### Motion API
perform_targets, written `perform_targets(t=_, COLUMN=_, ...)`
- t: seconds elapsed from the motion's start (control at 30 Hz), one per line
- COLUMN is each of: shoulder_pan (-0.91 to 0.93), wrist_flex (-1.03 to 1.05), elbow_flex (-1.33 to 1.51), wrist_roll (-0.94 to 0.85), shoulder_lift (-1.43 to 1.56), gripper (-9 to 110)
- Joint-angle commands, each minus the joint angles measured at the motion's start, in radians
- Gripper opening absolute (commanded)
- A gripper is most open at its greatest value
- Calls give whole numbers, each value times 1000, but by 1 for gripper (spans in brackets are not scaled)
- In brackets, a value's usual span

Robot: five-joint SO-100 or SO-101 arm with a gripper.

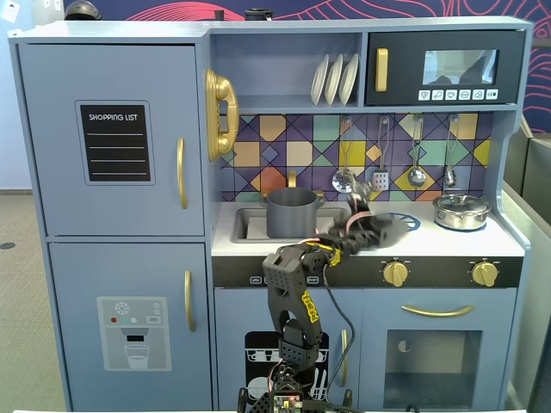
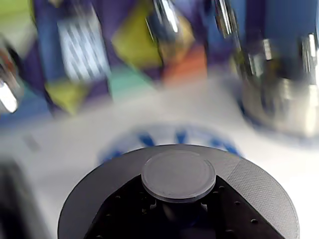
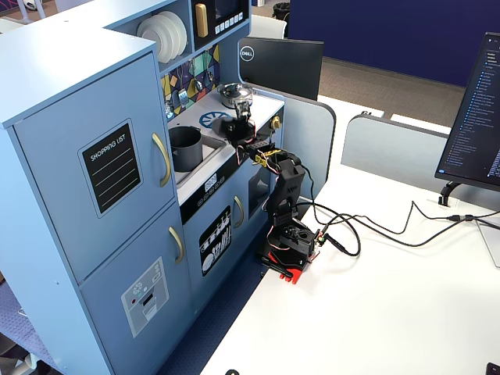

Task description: Pick up the lid from the counter and put it on the gray recipient

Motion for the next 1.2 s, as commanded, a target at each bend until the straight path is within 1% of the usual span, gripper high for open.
perform_targets(t=0.0, shoulder_pan=-54, wrist_flex=140, elbow_flex=-147, wrist_roll=-2, shoulder_lift=192, gripper=0)
perform_targets(t=0.27, shoulder_pan=-241, wrist_flex=367, elbow_flex=-233, wrist_roll=-17, shoulder_lift=353, gripper=0)
perform_targets(t=0.47, shoulder_pan=-359, wrist_flex=426, elbow_flex=-195, wrist_roll=-11, shoulder_lift=402, gripper=0)
perform_targets(t=0.73, shoulder_pan=-448, wrist_flex=353, elbow_flex=-123, wrist_roll=-2, shoulder_lift=367, gripper=0)
perform_targets(t=1.17, shoulder_pan=-488, wrist_flex=224, elbow_flex=-123, wrist_roll=15, shoulder_lift=206, gripper=0)
